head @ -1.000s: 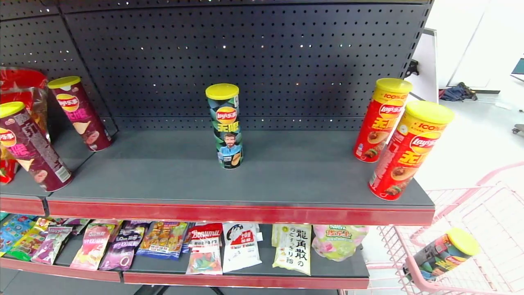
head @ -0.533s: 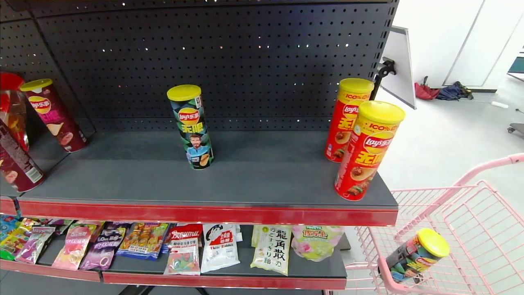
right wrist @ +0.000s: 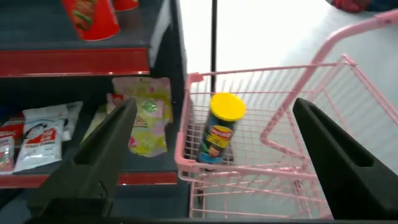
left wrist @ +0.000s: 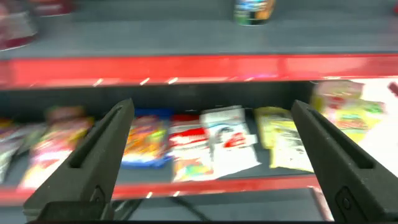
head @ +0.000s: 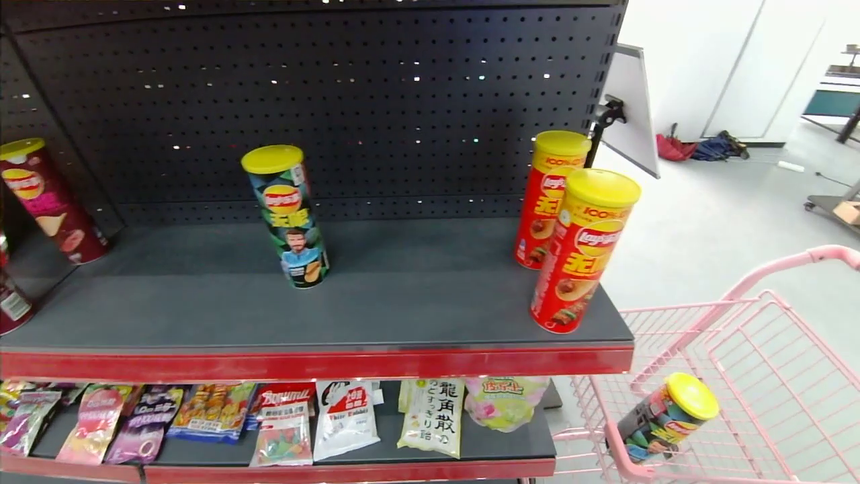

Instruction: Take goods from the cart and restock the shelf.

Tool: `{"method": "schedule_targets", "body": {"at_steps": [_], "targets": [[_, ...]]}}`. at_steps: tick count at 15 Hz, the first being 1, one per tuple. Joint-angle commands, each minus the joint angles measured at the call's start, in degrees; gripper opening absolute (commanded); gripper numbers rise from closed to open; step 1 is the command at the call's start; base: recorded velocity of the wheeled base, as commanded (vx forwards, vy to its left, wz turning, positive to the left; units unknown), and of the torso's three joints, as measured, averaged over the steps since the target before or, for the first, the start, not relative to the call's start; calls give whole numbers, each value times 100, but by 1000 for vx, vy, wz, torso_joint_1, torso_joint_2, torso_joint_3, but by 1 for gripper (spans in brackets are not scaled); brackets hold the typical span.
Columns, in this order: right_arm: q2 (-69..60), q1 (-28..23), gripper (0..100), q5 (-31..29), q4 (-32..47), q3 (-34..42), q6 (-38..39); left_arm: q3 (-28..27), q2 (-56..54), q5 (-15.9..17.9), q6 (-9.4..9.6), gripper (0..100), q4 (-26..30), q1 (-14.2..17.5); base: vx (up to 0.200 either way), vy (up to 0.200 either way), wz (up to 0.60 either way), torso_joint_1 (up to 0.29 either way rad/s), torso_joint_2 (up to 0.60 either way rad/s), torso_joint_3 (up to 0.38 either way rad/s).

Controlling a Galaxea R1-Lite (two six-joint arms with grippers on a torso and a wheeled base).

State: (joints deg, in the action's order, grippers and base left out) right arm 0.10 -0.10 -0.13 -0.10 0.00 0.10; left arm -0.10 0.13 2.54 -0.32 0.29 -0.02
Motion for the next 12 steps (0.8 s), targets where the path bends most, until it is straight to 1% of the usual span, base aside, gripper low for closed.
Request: {"method": "schedule_targets", "body": {"at_steps": [1,5,12], "targets": [[-1,1,100,5,1,0,-10,1,4,1,-3,100,-3,2,0,0,-600,32,7,2],[-1,1,100,5,1,0,-10,1,4,1,-3,100,-3,2,0,0,-600,2,5,5],[-1,1,100,5,1,0,-10,1,4,-7,-3,100,-3,2,0,0,0,0,0,0]]}}
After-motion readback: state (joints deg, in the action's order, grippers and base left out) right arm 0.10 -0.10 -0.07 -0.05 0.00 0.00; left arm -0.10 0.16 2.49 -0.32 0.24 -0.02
